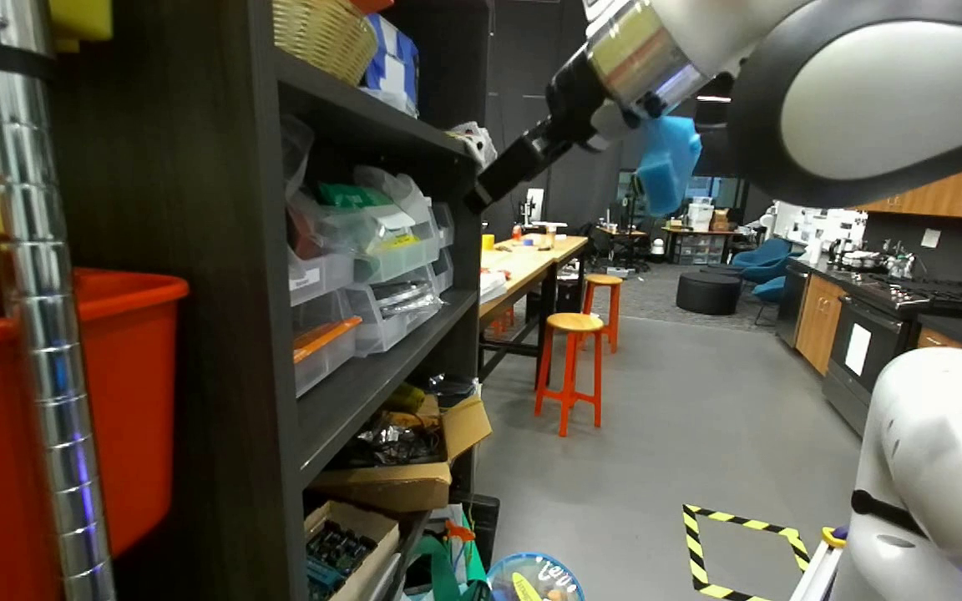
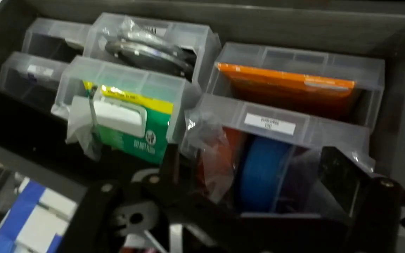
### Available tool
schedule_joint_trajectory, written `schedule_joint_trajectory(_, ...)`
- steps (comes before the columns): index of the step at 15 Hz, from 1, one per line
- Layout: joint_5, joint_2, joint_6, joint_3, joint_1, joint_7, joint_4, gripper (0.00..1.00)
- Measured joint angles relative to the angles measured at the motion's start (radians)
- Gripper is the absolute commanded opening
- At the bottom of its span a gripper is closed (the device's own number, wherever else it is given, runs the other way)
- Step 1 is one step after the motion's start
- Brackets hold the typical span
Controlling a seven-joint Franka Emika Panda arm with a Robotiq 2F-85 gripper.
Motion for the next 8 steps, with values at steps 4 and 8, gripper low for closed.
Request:
schedule_joint_trajectory(4,0.000,-0.076,0.093,0.058,-0.017,0.039,0.003,1.00)
schedule_joint_trajectory(8,0.000,-0.079,0.100,0.061,-0.026,0.041,0.002,1.00)
